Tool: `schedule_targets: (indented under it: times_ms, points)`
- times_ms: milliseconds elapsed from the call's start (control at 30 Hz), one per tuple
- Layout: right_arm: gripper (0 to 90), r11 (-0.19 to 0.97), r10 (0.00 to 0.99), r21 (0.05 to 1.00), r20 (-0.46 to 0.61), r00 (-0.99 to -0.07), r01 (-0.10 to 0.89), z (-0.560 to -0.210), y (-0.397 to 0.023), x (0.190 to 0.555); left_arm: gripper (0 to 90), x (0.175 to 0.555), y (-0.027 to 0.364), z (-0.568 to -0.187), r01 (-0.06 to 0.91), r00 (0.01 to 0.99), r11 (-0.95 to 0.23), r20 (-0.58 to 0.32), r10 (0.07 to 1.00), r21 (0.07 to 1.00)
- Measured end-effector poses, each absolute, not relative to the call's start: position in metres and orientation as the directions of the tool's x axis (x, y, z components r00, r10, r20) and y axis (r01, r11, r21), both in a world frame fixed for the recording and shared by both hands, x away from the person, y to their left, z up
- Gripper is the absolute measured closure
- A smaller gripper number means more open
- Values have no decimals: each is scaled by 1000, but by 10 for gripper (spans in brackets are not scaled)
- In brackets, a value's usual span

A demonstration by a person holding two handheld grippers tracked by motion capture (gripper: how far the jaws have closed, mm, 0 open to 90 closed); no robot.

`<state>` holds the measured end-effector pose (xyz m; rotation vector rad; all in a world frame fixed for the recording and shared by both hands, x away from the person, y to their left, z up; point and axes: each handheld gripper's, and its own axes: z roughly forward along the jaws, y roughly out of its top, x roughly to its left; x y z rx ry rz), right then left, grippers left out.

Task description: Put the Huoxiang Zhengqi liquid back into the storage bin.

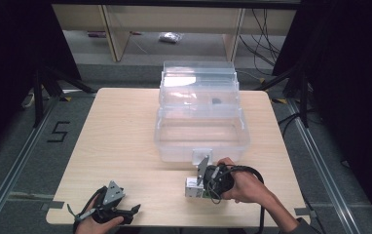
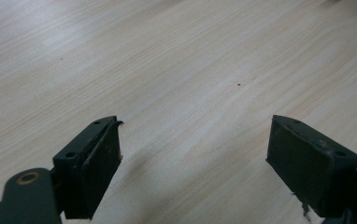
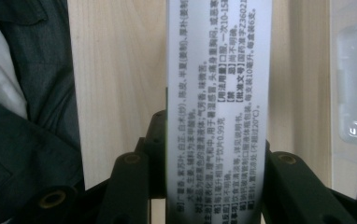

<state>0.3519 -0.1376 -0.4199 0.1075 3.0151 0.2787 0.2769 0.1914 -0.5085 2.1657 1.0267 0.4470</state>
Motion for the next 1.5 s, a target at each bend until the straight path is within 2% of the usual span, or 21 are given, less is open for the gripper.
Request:
schedule_targets:
  times_ms: [33, 67, 167, 200, 233, 533, 600, 633, 667, 700, 767, 833, 900, 967, 1133, 1167, 1300, 1333, 1367, 1467, 1500]
  points:
    - [647, 979, 124, 172, -86, -988, 108, -416, -139, 350, 169, 277, 191, -509, 542, 626, -448, 14, 779, 711]
    - [646, 979, 91, 190, -88, -992, 73, -416, -140, 352, 168, 277, 191, -509, 542, 626, -447, 14, 780, 712]
    - [646, 983, 114, 156, -77, -991, 101, -412, -144, 353, 168, 277, 191, -509, 541, 626, -444, 11, 780, 714]
    - [646, 984, 71, 168, -69, -995, 59, -413, -145, 356, 168, 277, 191, -509, 541, 626, -447, 14, 780, 712]
    - [646, 984, 104, 149, -65, -992, 93, -411, -147, 355, 168, 277, 192, -508, 542, 626, -447, 13, 780, 712]
    - [647, 977, 137, 175, -58, -989, 125, -402, -157, 362, 169, 277, 191, -509, 542, 626, -446, 12, 780, 713]
    - [647, 982, 86, 172, -71, -994, 72, -400, -158, 366, 168, 277, 192, -508, 542, 629, -454, 17, 777, 708]
    - [648, 977, 140, 173, -60, -988, 128, -400, -158, 363, 169, 277, 192, -508, 542, 629, -453, 16, 777, 708]
    - [647, 982, 95, 171, -76, -993, 81, -398, -159, 367, 168, 277, 192, -508, 542, 625, -445, 12, 781, 713]
    - [648, 978, 128, 176, -69, -989, 114, -398, -160, 366, 168, 277, 192, -508, 542, 626, -446, 12, 780, 712]
    - [648, 980, 87, 184, -74, -993, 72, -398, -161, 370, 168, 277, 192, -508, 542, 625, -446, 13, 780, 712]
    - [648, 976, 143, 173, -60, -988, 130, -394, -165, 370, 168, 277, 192, -508, 543, 624, -443, 10, 781, 714]
    - [648, 978, 132, 173, -66, -989, 119, -393, -166, 372, 168, 277, 192, -508, 544, 624, -442, 9, 782, 713]
    - [648, 972, 173, 173, -57, -983, 161, -386, -171, 372, 168, 278, 192, -508, 543, 626, -441, 6, 780, 715]
    - [648, 976, 147, 171, -69, -987, 133, -377, -178, 378, 168, 278, 192, -509, 543, 626, -440, 5, 780, 715]
    - [648, 967, 189, 186, -67, -980, 174, -372, -182, 376, 168, 278, 192, -509, 542, 626, -440, 5, 780, 716]
    - [648, 966, 186, 194, -77, -979, 169, -367, -187, 380, 168, 278, 192, -509, 542, 626, -441, 6, 779, 716]
    - [648, 972, 153, 194, -88, -984, 134, -364, -188, 383, 168, 278, 192, -509, 542, 625, -439, 5, 780, 716]
    - [648, 966, 197, 185, -88, -977, 178, -361, -189, 381, 168, 278, 192, -509, 543, 625, -439, 5, 781, 716]
    - [648, 964, 195, 203, -91, -977, 173, -357, -193, 386, 168, 278, 192, -509, 543, 625, -440, 5, 780, 715]
    - [648, 970, 161, 201, -102, -982, 139, -355, -194, 390, 168, 278, 192, -509, 543, 625, -440, 6, 781, 715]
